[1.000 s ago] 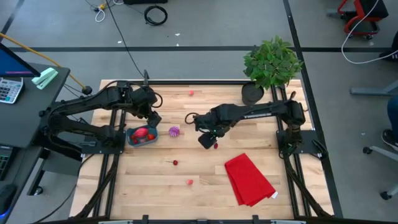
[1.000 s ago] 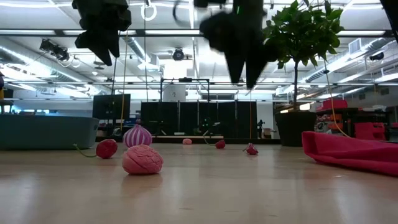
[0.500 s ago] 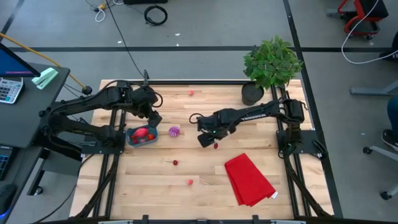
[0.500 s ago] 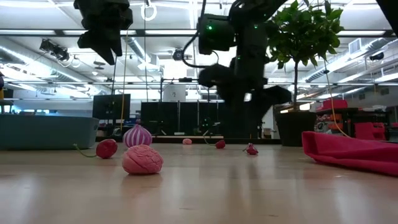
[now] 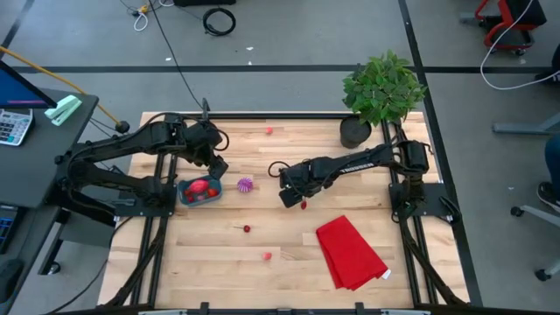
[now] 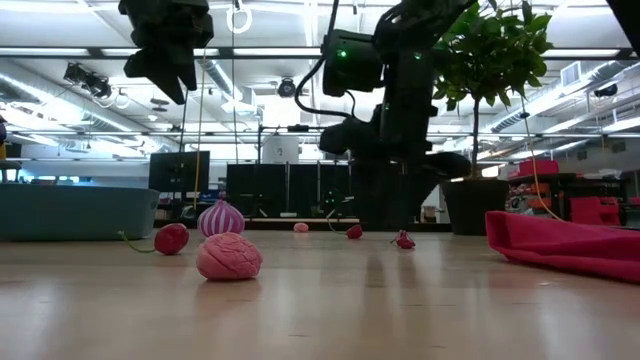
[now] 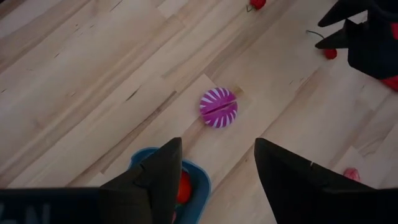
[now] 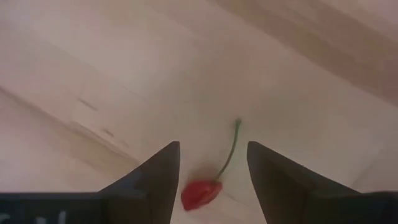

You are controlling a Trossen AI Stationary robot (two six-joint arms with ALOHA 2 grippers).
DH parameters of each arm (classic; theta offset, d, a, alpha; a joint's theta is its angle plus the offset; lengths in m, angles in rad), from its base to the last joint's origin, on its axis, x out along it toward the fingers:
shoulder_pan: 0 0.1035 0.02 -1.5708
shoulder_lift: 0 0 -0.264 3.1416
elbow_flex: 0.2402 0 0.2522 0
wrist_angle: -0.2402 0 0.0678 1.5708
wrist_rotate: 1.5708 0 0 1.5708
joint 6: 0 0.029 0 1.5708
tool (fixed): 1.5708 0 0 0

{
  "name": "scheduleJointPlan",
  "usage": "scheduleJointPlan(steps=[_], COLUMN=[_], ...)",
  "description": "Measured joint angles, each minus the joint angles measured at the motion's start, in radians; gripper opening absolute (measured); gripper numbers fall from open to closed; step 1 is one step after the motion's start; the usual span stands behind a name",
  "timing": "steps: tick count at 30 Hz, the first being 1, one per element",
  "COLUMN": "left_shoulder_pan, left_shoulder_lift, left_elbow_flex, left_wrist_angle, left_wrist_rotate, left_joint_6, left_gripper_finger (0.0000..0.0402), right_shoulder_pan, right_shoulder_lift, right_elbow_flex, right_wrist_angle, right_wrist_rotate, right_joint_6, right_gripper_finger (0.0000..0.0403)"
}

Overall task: Pick and placing Produce into tupperware
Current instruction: Put the right red cherry into the blue bin

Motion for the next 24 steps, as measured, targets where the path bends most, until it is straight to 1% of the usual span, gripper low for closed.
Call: scheduleJointPlan(steps=[9,14,18,24], left_shoulder_pan=[0.001,0.001,0.001,0.001], left_shoulder_lift=[0.0,0.0,0.0,0.0], left_elbow_flex=[0.0,0.0,0.0,0.0], left_wrist_angle=[0.017,0.065,0.07,0.07], left_wrist_rotate=[0.0,0.0,0.0,0.0], left_joint_6=[0.0,0.0,-0.001,-0.002], left_gripper_finger=[0.0206,0.021,0.0207,0.0204], right_shoulder_pan=[0.032,0.018,0.015,0.015], right_shoulder_lift=[0.0,-0.002,-0.009,-0.005], right_elbow_flex=[-0.023,-0.078,-0.112,-0.104], right_wrist_angle=[0.006,0.036,0.08,0.079], right_wrist_rotate=[0.02,0.012,-0.001,0.012], right_joint_6=[0.012,0.016,0.017,0.017], right_gripper_finger=[0.0196,0.0196,0.0196,0.0196])
